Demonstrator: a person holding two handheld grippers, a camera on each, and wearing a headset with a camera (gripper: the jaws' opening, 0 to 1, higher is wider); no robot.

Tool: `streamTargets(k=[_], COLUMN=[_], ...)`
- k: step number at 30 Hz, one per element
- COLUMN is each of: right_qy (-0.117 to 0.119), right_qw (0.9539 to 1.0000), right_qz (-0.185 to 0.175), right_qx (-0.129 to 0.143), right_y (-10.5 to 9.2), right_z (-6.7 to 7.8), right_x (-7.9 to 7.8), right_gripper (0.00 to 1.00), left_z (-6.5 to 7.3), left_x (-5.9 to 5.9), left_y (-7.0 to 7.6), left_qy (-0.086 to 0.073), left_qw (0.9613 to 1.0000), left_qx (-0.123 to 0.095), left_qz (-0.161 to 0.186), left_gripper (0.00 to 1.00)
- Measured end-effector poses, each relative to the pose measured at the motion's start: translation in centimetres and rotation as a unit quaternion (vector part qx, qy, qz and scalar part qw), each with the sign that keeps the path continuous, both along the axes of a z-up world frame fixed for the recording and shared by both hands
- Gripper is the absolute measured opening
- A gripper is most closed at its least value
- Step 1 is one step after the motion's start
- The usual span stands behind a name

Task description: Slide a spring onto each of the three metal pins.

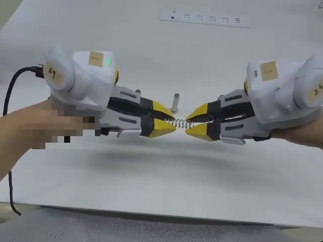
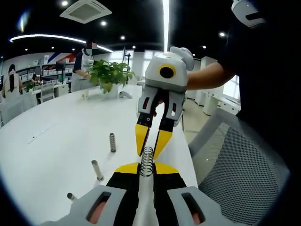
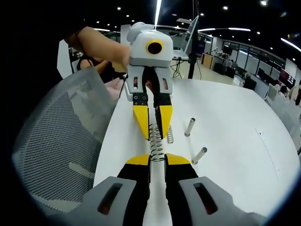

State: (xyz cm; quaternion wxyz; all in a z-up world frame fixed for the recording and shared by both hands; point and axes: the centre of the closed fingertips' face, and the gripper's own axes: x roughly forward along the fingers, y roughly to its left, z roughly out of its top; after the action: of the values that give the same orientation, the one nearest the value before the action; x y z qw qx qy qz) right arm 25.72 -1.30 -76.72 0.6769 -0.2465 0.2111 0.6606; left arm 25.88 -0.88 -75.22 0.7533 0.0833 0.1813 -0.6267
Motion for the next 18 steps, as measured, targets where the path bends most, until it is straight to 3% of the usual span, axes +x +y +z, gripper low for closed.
streamTargets(k=[18], right_qy=[-0.012], right_qw=[0.9999], right_qz=[0.002], right_qx=[0.006], right_y=[-0.1], right_z=[1.0], right_x=[0.1], right_gripper=[0.07], left_z=[0.0], left_x=[0.1], left_y=[-0.1], left_qy=[-0.01], left_qw=[0.9999], left_qx=[-0.003], left_qz=[-0.009], left_gripper=[0.02])
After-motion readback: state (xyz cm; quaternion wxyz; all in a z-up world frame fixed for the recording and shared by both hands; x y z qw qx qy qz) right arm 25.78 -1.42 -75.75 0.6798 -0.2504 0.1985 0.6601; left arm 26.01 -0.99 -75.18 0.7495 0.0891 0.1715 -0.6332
